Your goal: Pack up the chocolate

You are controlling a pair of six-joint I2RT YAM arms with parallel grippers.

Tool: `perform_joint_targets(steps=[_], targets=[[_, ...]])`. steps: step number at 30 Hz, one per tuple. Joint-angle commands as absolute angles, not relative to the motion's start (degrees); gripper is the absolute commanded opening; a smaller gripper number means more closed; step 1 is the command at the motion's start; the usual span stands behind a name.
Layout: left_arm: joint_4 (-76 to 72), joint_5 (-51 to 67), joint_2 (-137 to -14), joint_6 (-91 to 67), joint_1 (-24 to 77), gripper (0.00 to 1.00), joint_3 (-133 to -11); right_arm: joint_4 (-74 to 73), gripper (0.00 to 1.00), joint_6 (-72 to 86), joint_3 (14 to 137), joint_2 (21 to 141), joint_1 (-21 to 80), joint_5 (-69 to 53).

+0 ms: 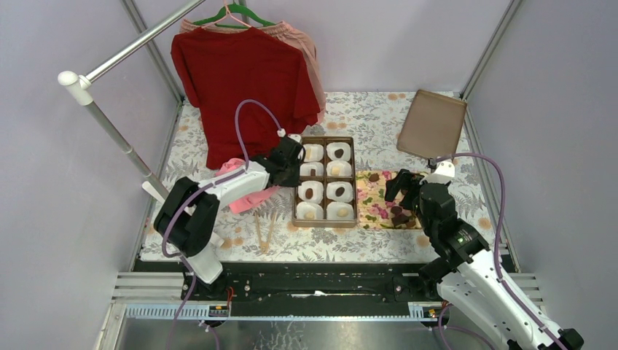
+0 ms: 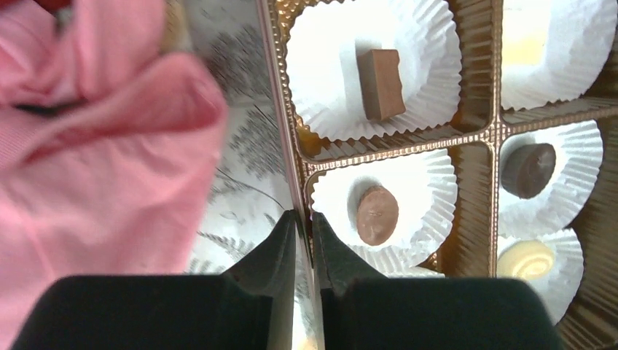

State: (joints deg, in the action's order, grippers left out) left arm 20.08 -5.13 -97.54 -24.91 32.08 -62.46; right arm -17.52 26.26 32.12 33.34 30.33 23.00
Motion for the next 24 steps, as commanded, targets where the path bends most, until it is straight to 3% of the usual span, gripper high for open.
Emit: perform_joint_targets(steps=[1, 10, 24], targets=[[20.99, -2.03, -94.76, -29.07, 36.45, 0.16, -58.26, -16.19, 1.0, 26.55, 32.01, 32.65, 30.5, 24.26], [18.12, -1.18, -90.15, -35.94, 41.26, 0.2, -52.75, -16.31, 1.0, 25.47, 32.43, 32.85, 30.52, 27.31], [21.9, -5.07, -76.14, -34.77, 39.65, 0.64, -51.97, -12.6, 1.0, 18.97, 42.44, 49.78, 30.33, 39.84]])
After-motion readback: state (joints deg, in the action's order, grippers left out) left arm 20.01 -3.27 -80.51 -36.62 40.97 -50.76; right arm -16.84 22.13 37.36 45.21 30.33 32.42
